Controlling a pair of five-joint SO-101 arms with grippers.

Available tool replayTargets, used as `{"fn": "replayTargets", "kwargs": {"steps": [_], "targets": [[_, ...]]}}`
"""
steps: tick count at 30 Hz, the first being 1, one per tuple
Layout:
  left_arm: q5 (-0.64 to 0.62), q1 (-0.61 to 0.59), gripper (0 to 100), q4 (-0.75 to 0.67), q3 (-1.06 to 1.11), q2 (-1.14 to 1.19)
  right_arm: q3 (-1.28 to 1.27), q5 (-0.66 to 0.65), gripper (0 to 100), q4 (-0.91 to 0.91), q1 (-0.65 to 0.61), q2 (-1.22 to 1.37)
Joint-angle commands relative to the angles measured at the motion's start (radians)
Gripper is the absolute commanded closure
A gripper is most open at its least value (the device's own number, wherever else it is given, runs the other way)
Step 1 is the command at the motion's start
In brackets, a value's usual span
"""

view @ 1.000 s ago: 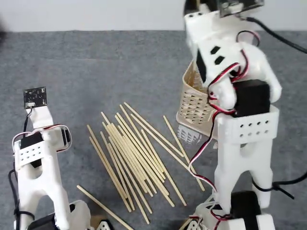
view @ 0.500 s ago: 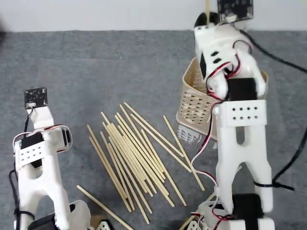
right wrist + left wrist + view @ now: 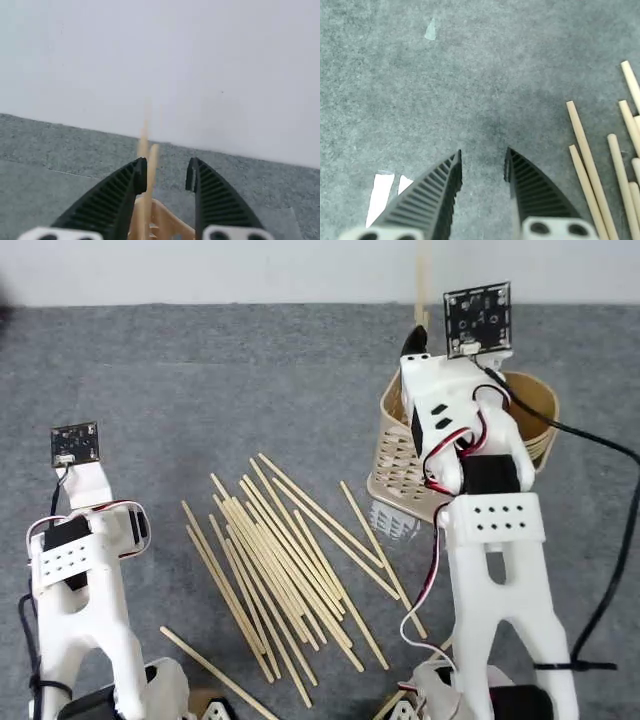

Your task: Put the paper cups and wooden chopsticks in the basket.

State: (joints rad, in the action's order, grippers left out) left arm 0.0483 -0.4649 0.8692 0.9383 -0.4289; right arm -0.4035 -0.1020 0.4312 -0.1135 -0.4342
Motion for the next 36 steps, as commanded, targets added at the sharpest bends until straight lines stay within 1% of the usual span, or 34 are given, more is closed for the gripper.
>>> {"fn": "replayTargets", "kwargs": {"steps": [1, 3, 5, 8, 11, 13, 16, 19, 22, 24, 27, 33, 36], "targets": [[-0.011, 0.008, 86, -0.014, -0.016, -0.015, 0.032, 0.003, 86.8, 0.022, 0.005, -0.082], [-0.012, 0.008, 86, -0.009, -0.031, -0.017, 0.060, 0.003, 87.8, 0.091, 0.001, -0.116], [-0.012, 0.008, 86, 0.044, -0.071, -0.017, 0.106, 0.006, 87.7, 0.220, -0.033, -0.159], [-0.012, 0.021, 86, 0.184, -0.183, -0.011, 0.157, 0.008, 87.7, 0.444, -0.088, -0.222], [-0.006, 0.077, 86, 0.315, -0.297, -0.008, 0.153, 0.008, 87.7, 0.631, -0.157, -0.277], [-0.006, 0.127, 86, 0.381, -0.357, -0.008, 0.130, 0.009, 87.7, 0.723, -0.197, -0.311], [-0.006, 0.207, 85, 0.463, -0.418, -0.008, 0.061, 0.009, 87.7, 0.809, -0.240, -0.357], [-0.014, 0.293, 85, 0.531, -0.450, -0.008, -0.044, 0.009, 87.7, 0.829, -0.257, -0.412], [-0.078, 0.351, 85, 0.566, -0.449, -0.008, -0.164, 0.011, 87.7, 0.826, -0.254, -0.476], [-0.115, 0.362, 85, 0.563, -0.423, -0.006, -0.233, 0.011, 87.6, 0.826, -0.254, -0.518], [-0.110, 0.362, 86, 0.502, -0.349, -0.006, -0.319, 0.011, 87.6, 0.826, -0.252, -0.591], [-0.118, 0.361, 86, 0.224, -0.090, -0.006, -0.453, 0.011, 87.6, 0.826, -0.252, -0.751], [-0.135, 0.361, 86, 0.153, -0.022, -0.006, -0.496, 0.011, 87.6, 0.826, -0.252, -0.808]]}}
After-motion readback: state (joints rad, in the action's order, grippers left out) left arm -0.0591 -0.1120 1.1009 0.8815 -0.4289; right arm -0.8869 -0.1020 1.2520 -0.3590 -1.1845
